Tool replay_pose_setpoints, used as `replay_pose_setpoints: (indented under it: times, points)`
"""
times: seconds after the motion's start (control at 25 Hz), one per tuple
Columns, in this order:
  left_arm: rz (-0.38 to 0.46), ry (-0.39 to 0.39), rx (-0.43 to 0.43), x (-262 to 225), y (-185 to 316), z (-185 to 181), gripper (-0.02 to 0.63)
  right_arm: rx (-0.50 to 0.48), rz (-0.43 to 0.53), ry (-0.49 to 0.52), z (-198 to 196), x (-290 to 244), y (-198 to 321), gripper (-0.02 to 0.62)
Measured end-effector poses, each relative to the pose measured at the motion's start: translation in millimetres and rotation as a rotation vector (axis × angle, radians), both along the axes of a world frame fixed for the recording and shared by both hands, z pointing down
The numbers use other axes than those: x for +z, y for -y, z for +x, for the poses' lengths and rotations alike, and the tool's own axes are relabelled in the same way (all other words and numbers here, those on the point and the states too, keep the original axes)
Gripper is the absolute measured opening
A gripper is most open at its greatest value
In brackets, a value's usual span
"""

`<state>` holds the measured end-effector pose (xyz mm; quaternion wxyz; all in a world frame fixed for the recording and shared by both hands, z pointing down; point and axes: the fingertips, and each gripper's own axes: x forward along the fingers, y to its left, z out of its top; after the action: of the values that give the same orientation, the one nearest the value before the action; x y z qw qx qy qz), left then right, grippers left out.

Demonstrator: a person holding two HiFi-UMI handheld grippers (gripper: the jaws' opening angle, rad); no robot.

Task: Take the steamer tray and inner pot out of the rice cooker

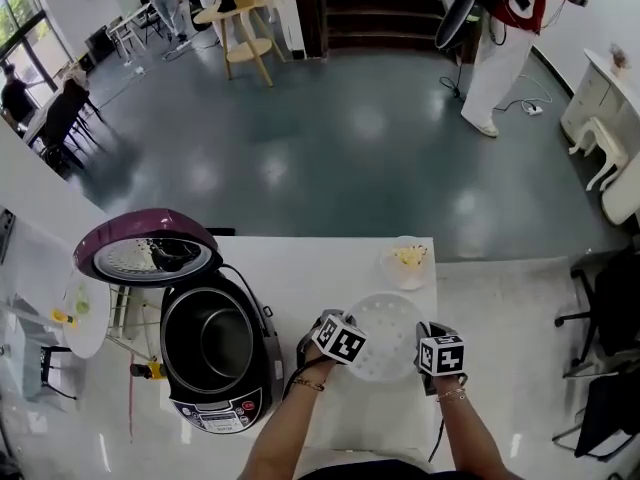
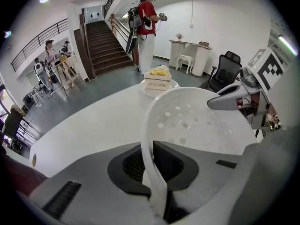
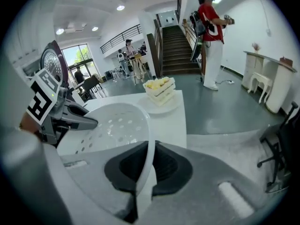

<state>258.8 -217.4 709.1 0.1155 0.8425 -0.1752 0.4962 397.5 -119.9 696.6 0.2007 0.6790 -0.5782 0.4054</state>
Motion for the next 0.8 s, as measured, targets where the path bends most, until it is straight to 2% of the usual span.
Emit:
replay_pose_setpoints:
  times: [0.56, 0.68, 0.8]
  points:
    - [-0.004, 0.005, -0.039, 23, 15, -2, 0.034, -0.015, -0.029, -0.025, -1, 22, 16, 0.011]
    - [0.032, 0.003, -0.055, 20, 16, -7, 0.045, -0.019, -0.031, -0.033, -2, 21, 18, 0.011]
    - [0.098, 0.005, -0.106, 2, 23, -20, 0.098, -0.02, -0.023, -0.033, -5, 19, 22, 0.009]
